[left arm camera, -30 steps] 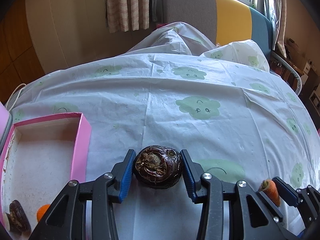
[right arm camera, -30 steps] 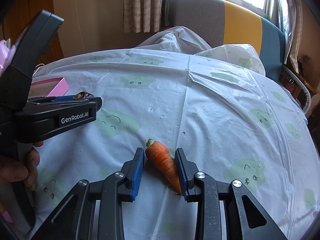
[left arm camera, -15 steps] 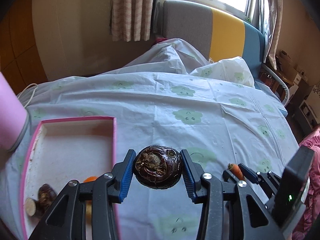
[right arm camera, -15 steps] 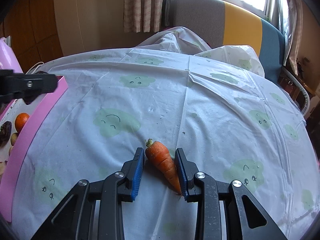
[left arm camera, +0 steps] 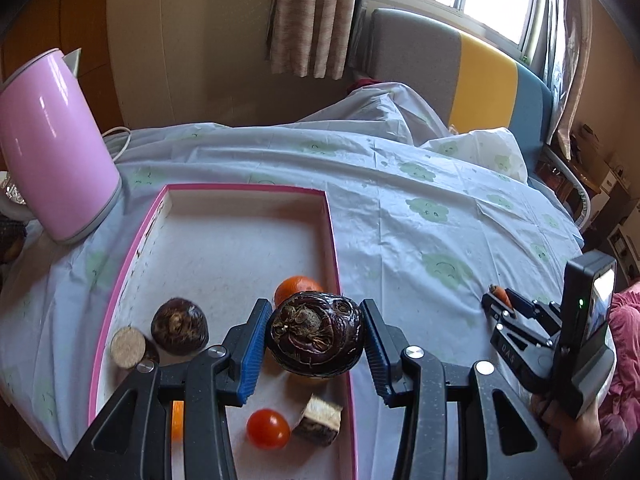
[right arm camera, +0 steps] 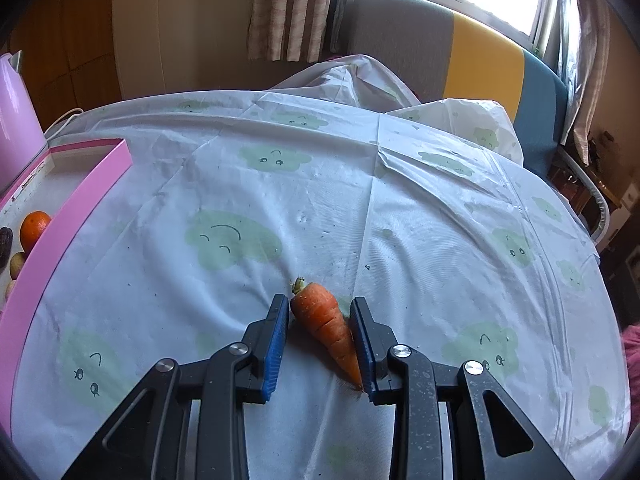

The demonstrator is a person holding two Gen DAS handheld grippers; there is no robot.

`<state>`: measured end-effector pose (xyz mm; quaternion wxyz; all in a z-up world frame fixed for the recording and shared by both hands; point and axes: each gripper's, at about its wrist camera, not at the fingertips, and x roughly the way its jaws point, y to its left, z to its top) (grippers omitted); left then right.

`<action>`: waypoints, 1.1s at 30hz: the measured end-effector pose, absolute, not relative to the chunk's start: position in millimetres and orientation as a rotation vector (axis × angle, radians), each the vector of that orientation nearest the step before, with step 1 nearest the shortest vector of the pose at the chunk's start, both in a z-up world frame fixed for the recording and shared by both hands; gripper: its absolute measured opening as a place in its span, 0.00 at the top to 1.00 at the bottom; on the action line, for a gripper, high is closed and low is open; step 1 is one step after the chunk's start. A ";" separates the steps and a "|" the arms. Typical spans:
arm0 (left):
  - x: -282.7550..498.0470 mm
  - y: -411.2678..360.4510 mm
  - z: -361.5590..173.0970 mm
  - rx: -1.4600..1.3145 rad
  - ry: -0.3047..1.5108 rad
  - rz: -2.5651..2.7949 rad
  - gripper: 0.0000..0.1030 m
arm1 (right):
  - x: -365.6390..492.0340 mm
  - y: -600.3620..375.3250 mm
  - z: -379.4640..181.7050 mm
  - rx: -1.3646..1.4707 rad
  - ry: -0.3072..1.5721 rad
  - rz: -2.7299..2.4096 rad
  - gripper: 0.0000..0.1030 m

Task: Organize fruits
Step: 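Carry the dark brown bulb into the tray with the left tool and release it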

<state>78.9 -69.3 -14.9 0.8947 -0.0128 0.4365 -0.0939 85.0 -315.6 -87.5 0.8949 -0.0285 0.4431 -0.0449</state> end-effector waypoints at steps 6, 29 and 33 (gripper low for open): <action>61.6 -61.8 -19.9 -0.037 0.918 -0.221 0.56 | 84.9 -313.5 -86.7 -0.067 0.925 -0.096 0.70; 39.3 -2.1 -48.3 -0.096 0.947 -0.186 0.56 | 42.5 -258.2 -84.0 -0.023 0.880 -0.059 0.69; 35.5 0.6 -43.5 -0.101 0.920 -0.186 0.56 | 42.1 -256.9 -84.4 -0.034 0.874 -0.065 0.69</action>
